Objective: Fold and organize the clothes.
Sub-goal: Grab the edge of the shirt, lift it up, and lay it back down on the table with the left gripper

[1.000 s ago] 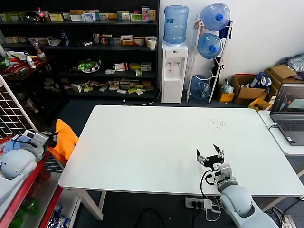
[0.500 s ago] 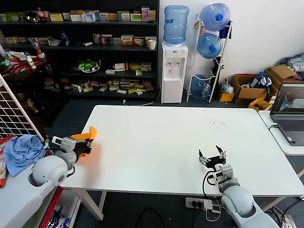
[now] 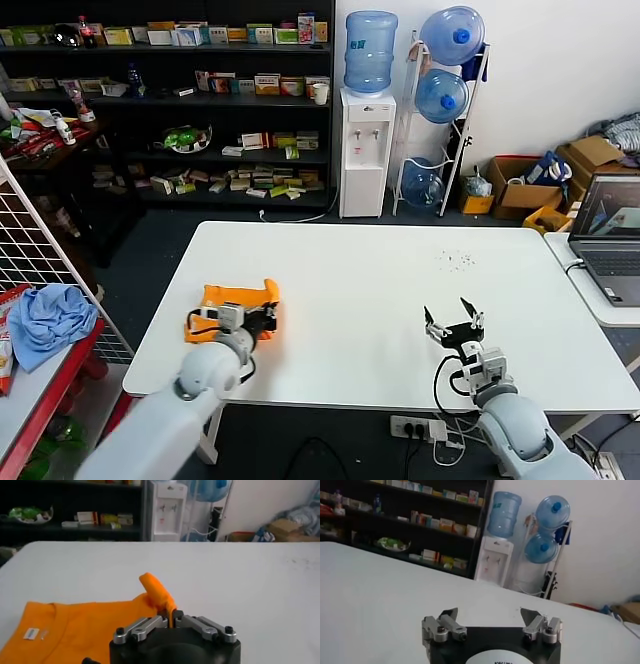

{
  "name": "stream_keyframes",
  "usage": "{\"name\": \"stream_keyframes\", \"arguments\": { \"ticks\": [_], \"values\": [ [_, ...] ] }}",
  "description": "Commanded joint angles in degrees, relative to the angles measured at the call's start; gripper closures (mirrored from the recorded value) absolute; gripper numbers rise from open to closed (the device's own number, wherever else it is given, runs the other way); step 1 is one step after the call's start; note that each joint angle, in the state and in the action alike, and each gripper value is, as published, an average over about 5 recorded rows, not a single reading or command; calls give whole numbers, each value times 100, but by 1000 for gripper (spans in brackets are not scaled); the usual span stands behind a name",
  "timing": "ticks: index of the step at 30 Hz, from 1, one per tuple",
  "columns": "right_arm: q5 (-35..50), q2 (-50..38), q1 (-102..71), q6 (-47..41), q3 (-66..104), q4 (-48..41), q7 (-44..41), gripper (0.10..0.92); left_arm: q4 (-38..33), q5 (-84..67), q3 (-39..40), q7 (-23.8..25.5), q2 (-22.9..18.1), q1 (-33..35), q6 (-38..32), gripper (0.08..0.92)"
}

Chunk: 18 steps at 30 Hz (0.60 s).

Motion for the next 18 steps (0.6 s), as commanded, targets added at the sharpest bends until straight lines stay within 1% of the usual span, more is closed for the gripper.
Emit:
{"name": "stream_keyframes", "arguments": {
  "ticks": [1, 3, 5, 8, 10, 14, 18],
  "values": [
    [185, -108, -97, 289, 324, -27, -86, 203, 1250, 1021, 239, -297, -2755, -181, -721, 868],
    [202, -113, -98, 285, 359, -48, -76, 203, 1415, 1106, 266, -339, -3016, -203, -843, 868],
    [207, -116, -105, 278, 387, -60, -68, 203, 1565, 1147, 289, -394, -3177, -220, -994, 868],
    [209, -122, -124, 238, 426, -86, -32, 203, 1791, 1215, 311, -484, -3231, -226, -1393, 868],
    [221, -132, -137, 197, 453, -108, 19, 203, 1888, 1206, 325, -461, -3231, -194, -1708, 868],
    [293, -151, -137, 144, 518, -169, 107, 203, 1932, 1232, 387, -169, -3231, -77, -2342, 865],
    [355, -126, -118, 139, 575, -191, 106, 203, 1761, 1338, 487, 182, -3231, -25, -2854, 796]
  ]
}}
